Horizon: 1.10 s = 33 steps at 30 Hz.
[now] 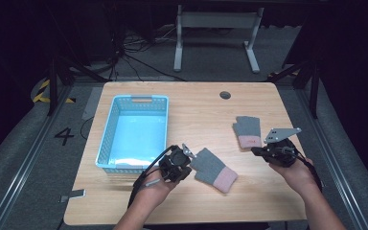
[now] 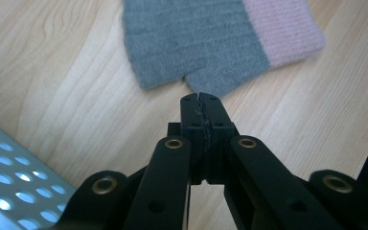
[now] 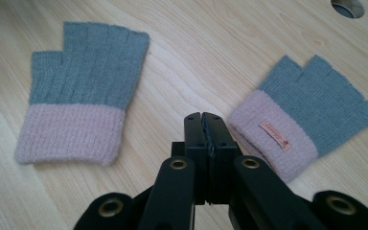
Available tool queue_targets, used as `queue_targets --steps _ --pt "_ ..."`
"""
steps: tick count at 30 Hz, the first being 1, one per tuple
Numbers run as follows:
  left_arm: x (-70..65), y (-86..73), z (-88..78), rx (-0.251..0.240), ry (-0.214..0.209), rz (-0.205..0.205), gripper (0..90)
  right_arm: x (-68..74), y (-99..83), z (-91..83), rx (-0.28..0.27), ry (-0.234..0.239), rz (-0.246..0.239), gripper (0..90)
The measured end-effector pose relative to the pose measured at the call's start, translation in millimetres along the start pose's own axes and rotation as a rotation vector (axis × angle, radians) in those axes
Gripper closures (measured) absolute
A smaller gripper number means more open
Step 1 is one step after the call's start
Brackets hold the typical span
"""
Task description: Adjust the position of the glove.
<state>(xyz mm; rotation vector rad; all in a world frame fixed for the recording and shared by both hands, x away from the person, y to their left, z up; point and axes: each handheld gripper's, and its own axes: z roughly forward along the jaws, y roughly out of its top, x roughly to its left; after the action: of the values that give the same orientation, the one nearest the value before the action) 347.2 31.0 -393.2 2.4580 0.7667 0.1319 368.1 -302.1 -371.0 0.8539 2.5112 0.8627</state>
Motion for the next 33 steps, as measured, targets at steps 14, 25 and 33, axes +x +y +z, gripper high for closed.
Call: queue_targets --steps 14,25,33 --pt "-4.4 5.7 4.2 -0.114 -0.04 -0.008 89.9 12.6 -0.1 6.3 -0.005 0.076 -0.024 89.7" --pt "-8.9 12.3 25.8 -0.083 -0.108 -0.03 89.6 36.8 2.7 19.3 0.008 0.131 -0.068 89.6" --pt "-12.0 15.1 38.5 -0.061 -0.112 -0.022 89.7 48.4 1.6 32.0 0.036 0.173 -0.081 89.7"
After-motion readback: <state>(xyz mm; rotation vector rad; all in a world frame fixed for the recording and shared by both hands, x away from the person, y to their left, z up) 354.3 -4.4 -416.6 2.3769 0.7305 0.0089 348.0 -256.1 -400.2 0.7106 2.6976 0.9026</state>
